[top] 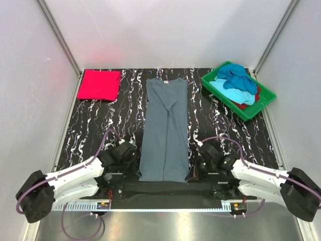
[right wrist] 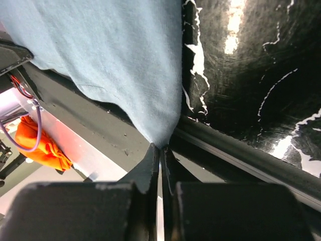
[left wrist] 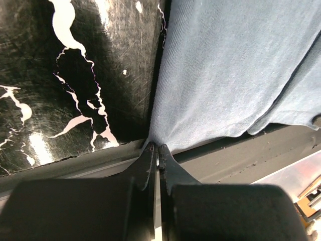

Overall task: Fold and stack the t-shirts
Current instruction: Fold the tshirt

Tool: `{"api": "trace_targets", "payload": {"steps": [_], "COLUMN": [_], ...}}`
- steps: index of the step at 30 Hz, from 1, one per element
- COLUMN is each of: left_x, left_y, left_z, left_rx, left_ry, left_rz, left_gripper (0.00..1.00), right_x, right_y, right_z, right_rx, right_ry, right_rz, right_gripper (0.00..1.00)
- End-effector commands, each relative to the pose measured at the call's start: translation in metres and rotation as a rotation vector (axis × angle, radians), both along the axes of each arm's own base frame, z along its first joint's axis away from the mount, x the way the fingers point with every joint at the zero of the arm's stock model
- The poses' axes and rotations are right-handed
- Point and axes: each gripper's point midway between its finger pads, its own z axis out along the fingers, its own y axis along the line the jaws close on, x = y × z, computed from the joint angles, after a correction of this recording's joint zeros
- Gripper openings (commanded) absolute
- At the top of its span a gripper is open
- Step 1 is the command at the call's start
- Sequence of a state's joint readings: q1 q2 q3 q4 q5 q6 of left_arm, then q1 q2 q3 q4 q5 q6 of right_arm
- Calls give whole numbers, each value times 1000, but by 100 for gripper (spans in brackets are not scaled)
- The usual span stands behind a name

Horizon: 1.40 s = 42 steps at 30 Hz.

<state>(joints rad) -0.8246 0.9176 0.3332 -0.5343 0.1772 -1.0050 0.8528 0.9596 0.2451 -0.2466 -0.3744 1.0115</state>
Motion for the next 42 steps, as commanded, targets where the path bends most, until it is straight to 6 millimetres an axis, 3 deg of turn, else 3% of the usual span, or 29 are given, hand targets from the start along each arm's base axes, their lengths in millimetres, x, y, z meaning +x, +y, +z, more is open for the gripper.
{"api": "trace_targets", "payload": {"steps": [1,14,17,22,25,26,27,28,30,31,32,33,34,35,36,37,38,39,40,42], "left_x": [8,43,56,85,111,128,137,147,177,185,205,215,225,244,254,263,278,284,291,310], "left_y": [-17,-40,-38,-37,-32,-32,-31,-30,-32,-34,-36,-37,-37,-36,-34,-30,-28,-29,-32,-36], "left_z": [18,50,57,70,73,83,85,80,92,84,96,97,91,103,103,96,104,105,98,109], "left_rx": [-74,-94,-79,-89,-77,-86,-82,-61,-69,-61,-74,-74,-58,-61,-48,-25,-44,-60,-70,-96], "left_ry": [-14,-34,-45,-65,-69,-105,-114,-101,-141,-110,-149,-154,-144,-190,-204,-199,-213,-208,-183,-216], "left_rz": [15,15,25,58,86,93,99,104,105,101,99,99,104,110,123,137,157,157,151,142], "left_gripper": [0,0,0,0,0,0,0,0,0,0,0,0,0,0,0,0,0,0,0,0], "right_x": [16,43,53,88,116,124,138,146,173,181,193,208,217,223,238,246,253,266,271,288], "right_y": [13,28,30,28,23,22,23,22,19,18,12,15,13,13,14,14,14,15,17,17], "right_z": [19,46,52,65,67,69,78,74,82,73,72,80,71,71,80,73,74,83,79,87], "right_rx": [52,50,22,-36,-66,-70,-72,-94,-118,-146,-162,-160,-182,-179,-168,-184,-193,-184,-182,-183], "right_ry": [-67,-140,-182,-254,-271,-280,-330,-327,-382,-363,-378,-399,-374,-371,-400,-394,-409,-434,-425,-454], "right_rz": [-30,-69,-61,-47,-51,-50,-25,-17,-9,0,1,-6,-10,-9,-10,-5,3,-5,3,-4], "right_gripper": [0,0,0,0,0,0,0,0,0,0,0,0,0,0,0,0,0,0,0,0]}}
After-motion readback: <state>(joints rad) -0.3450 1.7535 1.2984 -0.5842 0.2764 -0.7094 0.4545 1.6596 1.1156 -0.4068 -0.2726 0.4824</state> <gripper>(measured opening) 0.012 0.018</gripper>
